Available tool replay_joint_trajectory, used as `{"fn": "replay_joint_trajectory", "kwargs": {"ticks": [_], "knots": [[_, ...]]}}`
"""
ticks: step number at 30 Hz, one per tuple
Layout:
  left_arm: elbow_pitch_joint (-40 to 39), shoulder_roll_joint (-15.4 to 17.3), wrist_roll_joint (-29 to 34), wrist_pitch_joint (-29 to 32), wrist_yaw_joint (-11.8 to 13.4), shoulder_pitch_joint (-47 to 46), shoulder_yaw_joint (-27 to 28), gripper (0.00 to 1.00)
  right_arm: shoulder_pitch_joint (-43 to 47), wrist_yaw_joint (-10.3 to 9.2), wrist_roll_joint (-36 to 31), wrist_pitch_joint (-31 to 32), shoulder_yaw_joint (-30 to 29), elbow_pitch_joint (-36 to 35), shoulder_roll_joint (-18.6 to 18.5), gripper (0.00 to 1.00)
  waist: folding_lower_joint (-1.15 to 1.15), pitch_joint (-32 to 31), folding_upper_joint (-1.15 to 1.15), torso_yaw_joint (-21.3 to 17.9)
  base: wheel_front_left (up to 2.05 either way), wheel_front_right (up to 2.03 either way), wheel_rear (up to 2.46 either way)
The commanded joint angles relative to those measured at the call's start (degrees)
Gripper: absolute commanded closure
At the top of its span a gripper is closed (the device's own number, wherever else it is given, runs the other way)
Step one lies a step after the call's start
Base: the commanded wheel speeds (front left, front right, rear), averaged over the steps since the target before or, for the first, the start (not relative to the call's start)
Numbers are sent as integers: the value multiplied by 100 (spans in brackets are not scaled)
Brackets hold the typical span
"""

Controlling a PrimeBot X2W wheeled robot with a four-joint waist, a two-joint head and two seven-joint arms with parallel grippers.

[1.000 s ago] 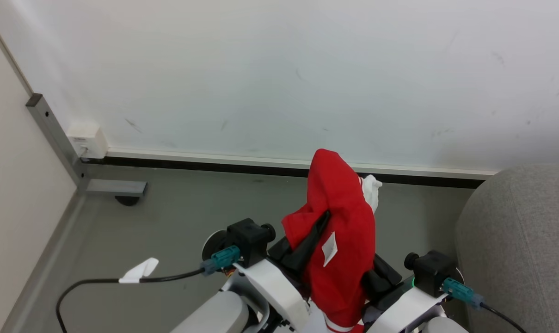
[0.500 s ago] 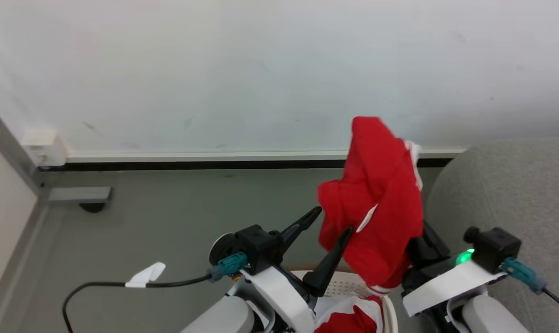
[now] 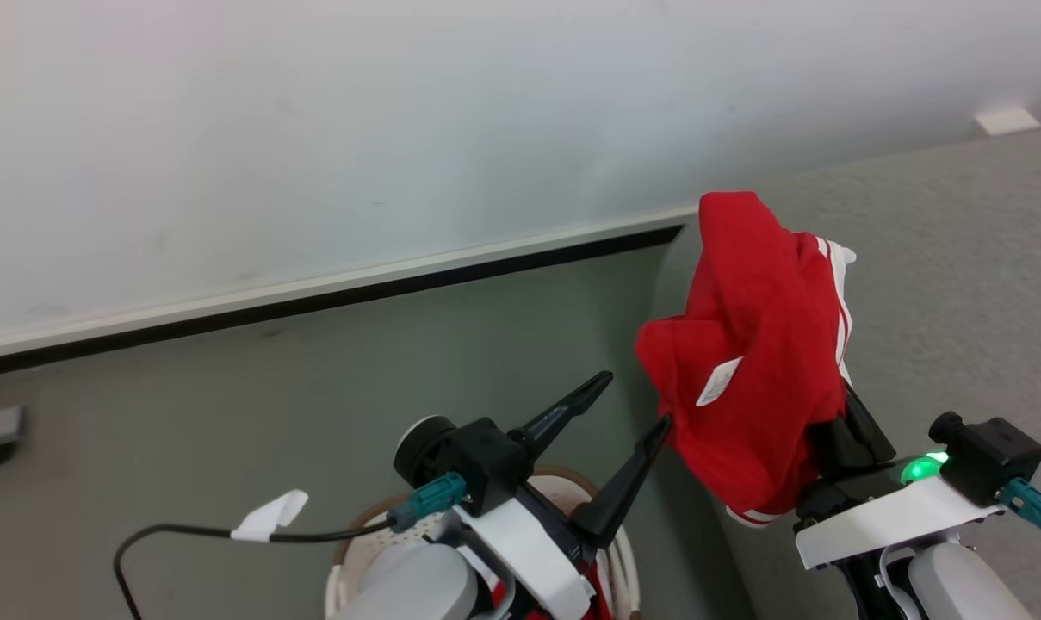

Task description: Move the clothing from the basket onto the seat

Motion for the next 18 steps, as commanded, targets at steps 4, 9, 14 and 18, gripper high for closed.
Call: {"fn": "replay_joint_trajectory", "kwargs": {"ticks": [4,9,14,18], "knots": [[63,72,108,-25,-16,-32,0,0,110,-12,-39,1,-148,-91,39,100,0,168,0,-606,0,0,0],[148,88,196,-43,-33,-73,-15,0,191,-12,-108,0,-256,-168,75,100,0,200,0,-954,0,0,0],[232,54,248,-43,-27,-119,-5,0,218,-12,-128,0,-283,-202,63,100,0,245,0,-1153,0,0,0],[289,32,296,-50,-46,-137,-4,0,219,-12,-137,0,-311,-229,55,100,0,277,0,-1204,0,0,0]]}}
